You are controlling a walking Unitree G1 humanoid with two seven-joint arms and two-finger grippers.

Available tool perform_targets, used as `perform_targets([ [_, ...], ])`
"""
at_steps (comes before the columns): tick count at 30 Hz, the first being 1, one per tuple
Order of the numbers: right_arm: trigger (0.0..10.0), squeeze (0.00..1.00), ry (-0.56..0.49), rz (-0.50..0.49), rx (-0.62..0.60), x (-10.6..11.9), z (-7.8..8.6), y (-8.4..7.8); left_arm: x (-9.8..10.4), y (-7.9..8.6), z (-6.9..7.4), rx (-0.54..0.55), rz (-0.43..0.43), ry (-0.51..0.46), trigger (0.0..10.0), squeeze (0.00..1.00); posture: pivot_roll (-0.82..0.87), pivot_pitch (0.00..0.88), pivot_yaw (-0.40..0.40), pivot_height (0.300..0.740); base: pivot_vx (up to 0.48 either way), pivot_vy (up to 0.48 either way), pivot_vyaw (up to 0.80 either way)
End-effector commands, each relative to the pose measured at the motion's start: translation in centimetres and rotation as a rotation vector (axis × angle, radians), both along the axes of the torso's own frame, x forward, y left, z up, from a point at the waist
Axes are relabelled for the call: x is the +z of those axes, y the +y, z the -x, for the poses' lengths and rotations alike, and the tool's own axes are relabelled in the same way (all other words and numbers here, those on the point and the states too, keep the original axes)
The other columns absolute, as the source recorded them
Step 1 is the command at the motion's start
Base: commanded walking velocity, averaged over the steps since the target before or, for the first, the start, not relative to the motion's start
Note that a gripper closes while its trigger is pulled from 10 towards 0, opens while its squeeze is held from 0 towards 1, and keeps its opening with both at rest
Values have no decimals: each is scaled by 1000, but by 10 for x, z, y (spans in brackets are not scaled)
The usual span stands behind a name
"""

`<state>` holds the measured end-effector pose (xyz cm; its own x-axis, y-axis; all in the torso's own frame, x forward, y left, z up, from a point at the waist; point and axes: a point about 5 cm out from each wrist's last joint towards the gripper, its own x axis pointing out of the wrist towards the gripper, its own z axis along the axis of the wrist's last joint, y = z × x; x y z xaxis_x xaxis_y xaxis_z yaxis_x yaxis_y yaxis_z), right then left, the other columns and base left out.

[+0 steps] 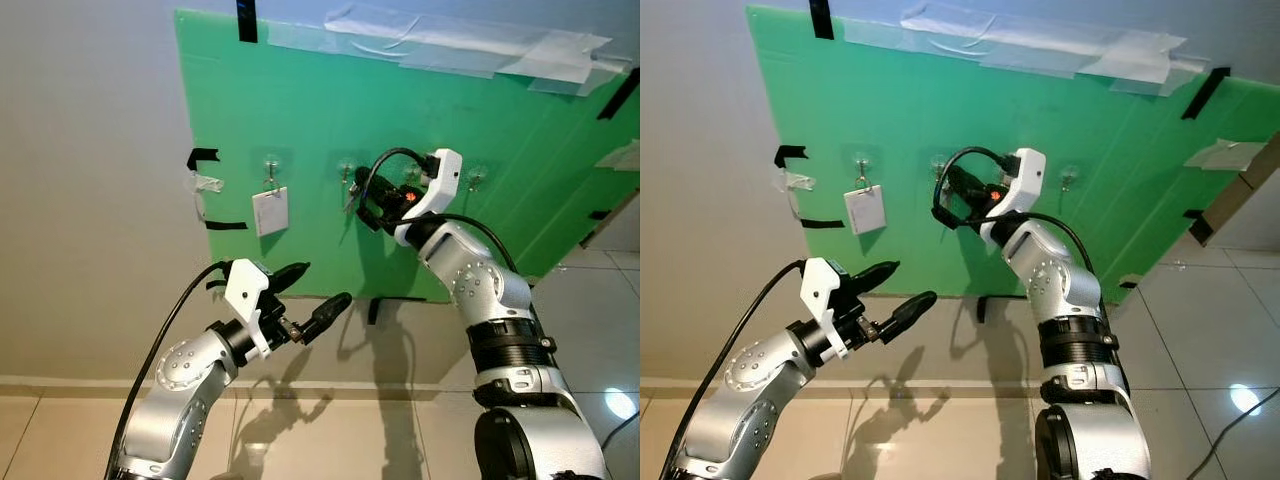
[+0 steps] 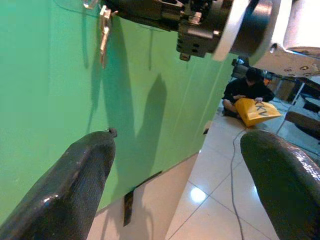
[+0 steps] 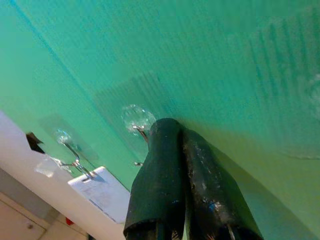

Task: Hang keys on a hook

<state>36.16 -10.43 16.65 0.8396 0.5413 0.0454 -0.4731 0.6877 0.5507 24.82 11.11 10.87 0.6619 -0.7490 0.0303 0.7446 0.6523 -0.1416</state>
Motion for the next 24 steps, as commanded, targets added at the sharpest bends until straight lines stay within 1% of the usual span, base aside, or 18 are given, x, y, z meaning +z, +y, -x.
perform_targets([
  [1, 10000, 0, -3, -29, -11, 6, -3, -2, 4, -5, 2, -19, -5, -17, 10000, 0, 75, 0, -100, 740, 0, 0, 0],
  [6, 10000, 0, -3, -19, -15, 5, -3, -3, 4, -5, 1, -16, -1, -14, 10000, 0, 75, 0, -100, 740, 0, 0, 0],
  [7, 10000, 0, -14, 4, -15, 6, -2, -2, 4, -5, 1, -15, 0, -14, 10000, 0, 73, 0, -105, 740, 0, 0, 0],
  [8, 10000, 0, -14, 4, -15, 6, -2, -2, 4, -5, 1, -15, 0, -14, 10000, 0, 73, 0, -105, 740, 0, 0, 0],
  [9, 10000, 0, -34, 44, -6, 7, 1, 1, 4, -5, 0, -13, 2, -14, 10000, 0, 71, 0, -105, 740, 0, 0, 0],
  [10, 10000, 0, -39, 51, 3, 7, 2, 3, 4, -5, 0, -13, 2, -14, 10000, 0, 70, 0, -105, 740, 0, 0, 0],
  [12, 10000, 0, -31, 24, 20, 7, 4, 7, 4, -6, 0, -12, 5, -13, 10000, 0, 70, 0, -105, 740, 0, 0, 0],
  [16, 10000, 0, -32, 29, 31, 6, 6, 11, 4, -6, 0, -13, 4, -13, 10000, 0, 70, 0, -105, 740, 0, 0, 0],
  [22, 10000, 0, -30, 34, 29, 5, 9, 9, 3, -6, 1, -13, 4, -11, 10000, 0, 68, 0, -106, 740, 0, 0, 0],
  [24, 10000, 0, -18, 41, 27, 1, 12, 7, 3, -6, 0, -15, 7, -9, 10000, 0, 64, 0, -104, 740, 0, 0, 0],
])
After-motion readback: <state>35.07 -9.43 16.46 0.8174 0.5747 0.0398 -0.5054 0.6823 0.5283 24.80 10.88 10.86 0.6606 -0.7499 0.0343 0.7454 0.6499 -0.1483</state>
